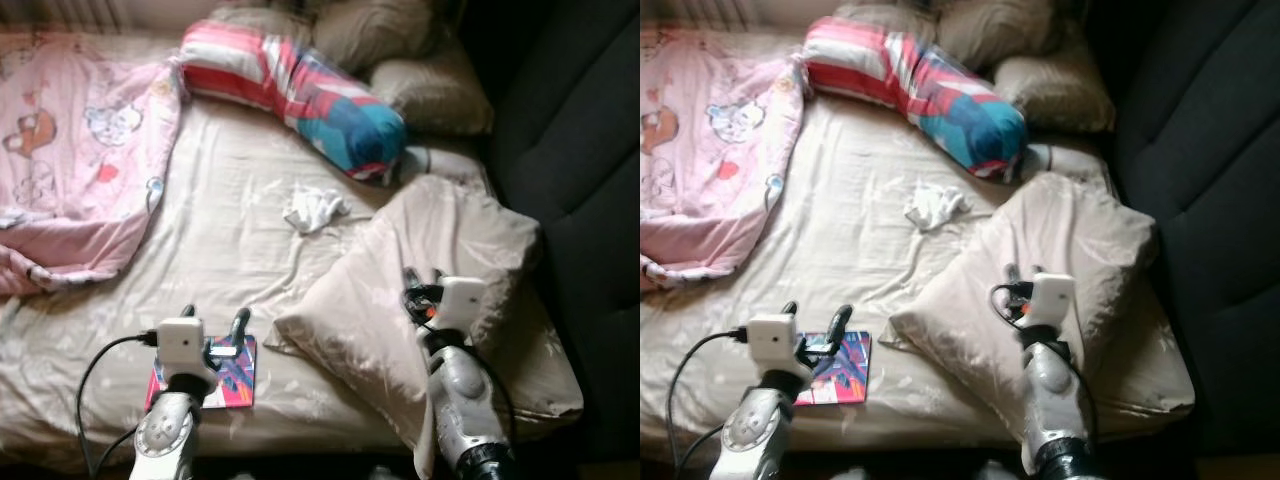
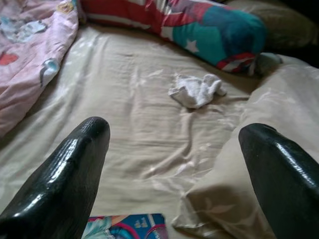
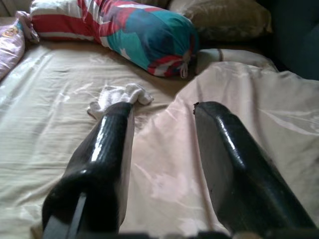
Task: Clean up the room
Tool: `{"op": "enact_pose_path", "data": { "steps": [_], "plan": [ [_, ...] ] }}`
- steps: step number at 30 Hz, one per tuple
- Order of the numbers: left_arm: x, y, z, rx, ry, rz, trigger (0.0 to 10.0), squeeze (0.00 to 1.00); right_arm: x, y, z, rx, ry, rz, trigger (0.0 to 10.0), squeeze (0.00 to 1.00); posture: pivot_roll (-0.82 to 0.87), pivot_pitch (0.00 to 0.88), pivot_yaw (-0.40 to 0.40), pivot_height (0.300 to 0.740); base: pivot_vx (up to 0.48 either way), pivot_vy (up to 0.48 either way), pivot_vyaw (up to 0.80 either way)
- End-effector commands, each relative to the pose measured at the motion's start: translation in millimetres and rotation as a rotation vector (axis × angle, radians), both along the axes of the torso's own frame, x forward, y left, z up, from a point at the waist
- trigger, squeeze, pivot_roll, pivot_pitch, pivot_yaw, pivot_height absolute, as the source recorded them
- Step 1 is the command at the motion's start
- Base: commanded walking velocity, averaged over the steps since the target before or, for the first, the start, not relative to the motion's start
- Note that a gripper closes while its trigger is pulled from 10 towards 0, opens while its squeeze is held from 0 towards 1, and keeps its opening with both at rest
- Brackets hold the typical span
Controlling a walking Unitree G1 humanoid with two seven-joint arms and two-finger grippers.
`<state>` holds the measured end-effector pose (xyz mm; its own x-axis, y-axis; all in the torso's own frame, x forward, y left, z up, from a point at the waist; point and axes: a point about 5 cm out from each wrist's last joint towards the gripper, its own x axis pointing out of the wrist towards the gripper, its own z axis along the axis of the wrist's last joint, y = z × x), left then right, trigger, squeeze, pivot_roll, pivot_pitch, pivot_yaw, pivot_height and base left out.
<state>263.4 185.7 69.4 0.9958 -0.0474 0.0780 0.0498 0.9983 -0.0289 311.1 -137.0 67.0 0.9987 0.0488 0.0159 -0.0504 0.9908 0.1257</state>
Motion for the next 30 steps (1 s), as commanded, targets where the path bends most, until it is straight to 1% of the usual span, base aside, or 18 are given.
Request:
{"op": "enact_pose_path", "data": {
  "steps": [1,2,4,5,7,10,11,12,13,16,18,19,20,21,23,26,28,30],
  "plan": [
    [-3.1,-6.3,-5,0.001,0.026,-0.023,10.0,0.0,-6.1,-10.7,-12,-0.025,0.061,-0.029,10.0,0.0,0.08,0.22,-0.086,0.74,0.0,0.0,0.0],
    [-3.2,-6.4,-6,0.002,0.027,-0.024,10.0,0.0,-7.1,-12.4,-15,-0.057,0.086,-0.036,10.0,0.0,0.08,0.222,-0.087,0.74,0.0,0.0,0.0],
    [-3.5,-6.8,-6,0.001,0.027,-0.025,10.0,0.0,-9.6,-16.4,-20,-0.07,0.107,-0.059,10.0,0.0,0.08,0.225,-0.086,0.74,0.0,0.0,0.0],
    [-3.6,-6.9,-6,0.001,0.029,-0.025,10.0,0.0,-12.3,-21.9,-24,-0.097,0.138,-0.09,10.0,0.0,0.08,0.226,-0.087,0.74,0.0,0.0,0.0],
    [-4.2,-6.9,-8,0.001,0.035,-0.026,10.0,0.0,-18.5,-31.6,-31,-0.115,0.176,-0.139,10.0,0.0,0.07,0.226,-0.087,0.74,0.0,0.0,0.0],
    [-4.7,-7.3,-9,0.001,0.042,-0.028,10.0,0.0,-27.0,-36.4,-37,-0.14,0.203,-0.137,10.0,0.0,0.07,0.226,-0.087,0.74,0.0,0.0,0.0],
    [-4.9,-7.5,-10,0.0,0.044,-0.029,10.0,0.0,-31.7,-37.0,-39,-0.141,0.21,-0.129,10.0,0.72,0.07,0.229,-0.09,0.74,0.0,0.0,0.0],
    [-5.0,-7.9,-10,0.0,0.047,-0.031,10.0,0.0,-38.8,-37.5,-43,-0.144,0.229,-0.117,10.0,1.0,0.07,0.229,-0.09,0.74,0.0,0.0,0.0],
    [-5.0,-7.9,-10,0.0,0.048,-0.031,10.0,0.0,-40.2,-37.6,-44,-0.146,0.234,-0.115,10.0,1.0,0.07,0.229,-0.09,0.74,0.0,0.0,0.0],
    [-5.5,-8.9,-12,-0.002,0.055,-0.035,10.0,0.0,-58.3,-45.4,-56,-0.113,0.305,-0.163,10.0,1.0,0.07,0.234,-0.089,0.74,0.0,0.0,0.0],
    [-5.5,-8.9,-12,-0.001,0.055,-0.036,10.0,0.0,-59.1,-46.0,-57,-0.11,0.31,-0.167,10.0,1.0,0.07,0.234,-0.089,0.74,0.0,0.0,0.0],
    [-5.6,-9.1,-13,-0.003,0.058,-0.038,10.0,0.0,-61.3,-50.2,-61,0.004,0.346,-0.224,10.0,1.0,0.06,0.238,-0.085,0.74,0.0,0.0,0.0],
    [-5.6,-9.1,-13,-0.003,0.058,-0.038,10.0,0.0,-61.3,-50.2,-61,0.004,0.346,-0.224,10.0,1.0,0.06,0.238,-0.085,0.74,0.0,0.0,0.0],
    [-5.5,-9.1,-13,-0.003,0.058,-0.039,10.0,0.0,-61.3,-50.6,-62,0.032,0.353,-0.233,10.0,1.0,0.06,0.239,-0.083,0.74,0.0,0.0,0.0],
    [-5.3,-8.4,-13,0.0,0.06,-0.042,10.0,0.0,-56.5,-53.0,-66,0.153,0.386,-0.275,10.0,1.0,0.06,0.244,-0.08,0.74,0.0,0.0,0.0],
    [-5.2,-7.7,-13,0.003,0.061,-0.044,10.0,0.0,-50.5,-54.9,-72,0.148,0.437,-0.278,10.0,1.0,0.06,0.245,-0.078,0.74,0.0,0.0,0.0],
    [-5.1,-7.4,-13,0.003,0.06,-0.045,10.0,0.0,-46.4,-53.1,-69,0.147,0.432,-0.262,10.0,1.0,0.06,0.248,-0.074,0.74,0.0,0.0,0.0],
    [-4.9,-7.0,-12,0.005,0.061,-0.046,10.0,0.0,-38.8,-50.0,-61,0.128,0.388,-0.234,10.0,1.0,0.07,0.248,-0.072,0.74,0.0,0.0,0.0]
  ]
}}
